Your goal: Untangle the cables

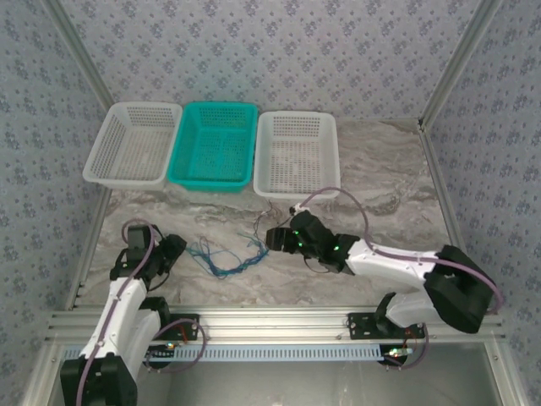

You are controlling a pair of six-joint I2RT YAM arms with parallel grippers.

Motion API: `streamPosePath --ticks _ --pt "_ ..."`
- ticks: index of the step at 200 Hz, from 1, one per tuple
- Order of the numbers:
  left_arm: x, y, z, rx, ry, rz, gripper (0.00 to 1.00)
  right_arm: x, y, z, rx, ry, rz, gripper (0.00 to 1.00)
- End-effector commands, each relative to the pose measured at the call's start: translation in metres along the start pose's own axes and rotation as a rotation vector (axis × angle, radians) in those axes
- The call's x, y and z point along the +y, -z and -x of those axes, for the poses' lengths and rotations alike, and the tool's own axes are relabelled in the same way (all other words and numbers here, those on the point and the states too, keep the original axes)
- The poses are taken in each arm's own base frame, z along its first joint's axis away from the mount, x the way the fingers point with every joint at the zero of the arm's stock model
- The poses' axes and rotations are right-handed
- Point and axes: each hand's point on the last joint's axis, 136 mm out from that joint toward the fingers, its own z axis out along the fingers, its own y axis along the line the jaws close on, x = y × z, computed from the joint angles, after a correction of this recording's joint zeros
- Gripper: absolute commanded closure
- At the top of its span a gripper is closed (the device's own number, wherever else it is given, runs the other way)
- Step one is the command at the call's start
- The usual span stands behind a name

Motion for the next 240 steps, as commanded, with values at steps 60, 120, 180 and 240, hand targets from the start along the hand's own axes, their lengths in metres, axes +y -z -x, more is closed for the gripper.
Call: streamPosePath --ticks 60,120,180,240 --pt "-0.046 0.082 0.047 -0.186 -0.143 -0.002 0.3 -0.008 -0.052 -0.005 0.066 -0.009 -0.07 0.51" --pt "-0.107 0.087 0.026 -0.05 -0.185 -0.271 0.26 -0.006 -0.066 0.0 0.058 0.023 -0.037 0.97" --pt "-0.155 0.087 -0.016 0.056 -0.284 -0.332 0.25 0.028 -0.023 0.034 -0.066 0.247 0.028 1.0" --pt "-0.198 0.053 -0.06 0.247 -0.298 -0.355 0.22 0.06 0.009 0.055 -0.129 0.383 0.135 1.0"
